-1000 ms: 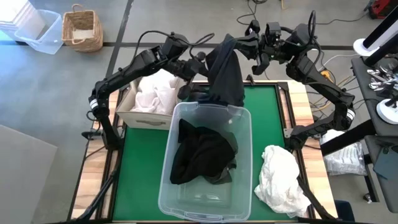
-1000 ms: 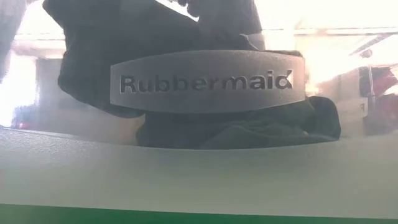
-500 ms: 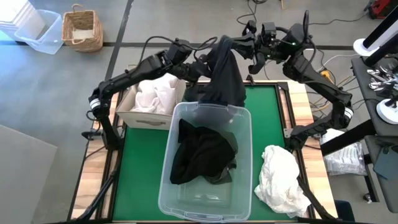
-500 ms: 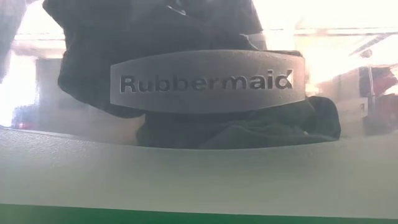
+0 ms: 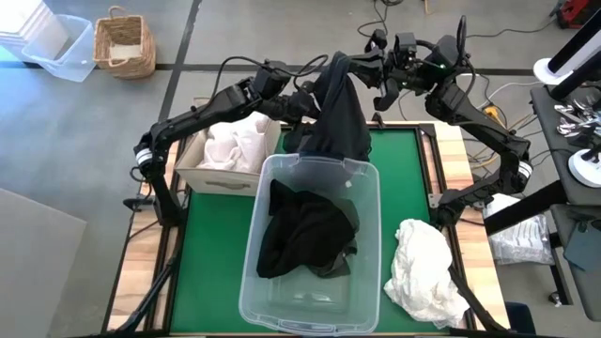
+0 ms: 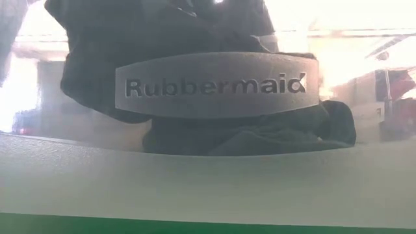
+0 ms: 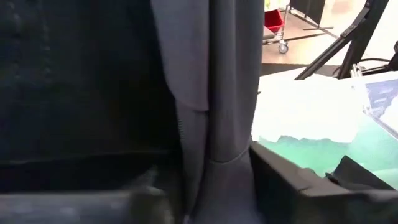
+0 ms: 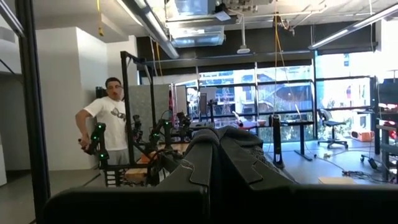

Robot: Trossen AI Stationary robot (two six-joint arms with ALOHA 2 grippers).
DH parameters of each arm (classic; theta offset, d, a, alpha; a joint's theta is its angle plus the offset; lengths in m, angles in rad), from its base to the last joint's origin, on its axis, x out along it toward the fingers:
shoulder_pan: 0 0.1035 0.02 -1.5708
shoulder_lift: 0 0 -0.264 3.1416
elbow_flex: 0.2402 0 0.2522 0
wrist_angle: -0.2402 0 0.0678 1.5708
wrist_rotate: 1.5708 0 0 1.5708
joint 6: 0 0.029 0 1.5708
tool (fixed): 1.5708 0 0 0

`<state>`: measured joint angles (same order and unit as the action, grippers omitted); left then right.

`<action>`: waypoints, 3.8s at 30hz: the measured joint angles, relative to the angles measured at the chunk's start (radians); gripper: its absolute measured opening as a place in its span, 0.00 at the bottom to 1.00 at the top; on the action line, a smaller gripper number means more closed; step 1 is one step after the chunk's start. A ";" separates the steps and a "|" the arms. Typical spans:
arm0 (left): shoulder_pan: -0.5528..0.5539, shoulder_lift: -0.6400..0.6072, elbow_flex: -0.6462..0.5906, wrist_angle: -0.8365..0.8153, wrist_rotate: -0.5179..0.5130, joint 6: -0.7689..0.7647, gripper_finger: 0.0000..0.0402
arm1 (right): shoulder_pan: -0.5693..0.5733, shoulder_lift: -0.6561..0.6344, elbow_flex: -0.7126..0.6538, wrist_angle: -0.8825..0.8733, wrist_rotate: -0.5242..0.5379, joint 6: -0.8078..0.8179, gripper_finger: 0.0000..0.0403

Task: Sort clothes
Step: Put the black shorts into the transparent bin

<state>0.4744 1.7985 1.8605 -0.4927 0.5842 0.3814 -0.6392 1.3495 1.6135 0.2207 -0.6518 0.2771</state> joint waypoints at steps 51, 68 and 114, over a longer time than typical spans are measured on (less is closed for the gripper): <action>0.007 -0.131 0.258 -0.064 -0.286 -0.040 0.00 | 0.100 0.022 0.001 -0.607 0.232 -0.644 0.65; 0.006 -0.131 0.265 -0.087 -0.288 -0.092 0.23 | 0.115 0.148 0.000 -0.368 0.237 -0.435 0.11; 0.013 -0.313 0.482 -0.676 -0.681 -0.080 0.73 | 0.418 -0.006 0.293 -0.379 -0.061 -0.113 0.02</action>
<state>0.4877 1.4851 2.3428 -1.1682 -0.0963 0.3011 -0.2208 1.3439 1.9061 -0.1587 -0.7123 0.1638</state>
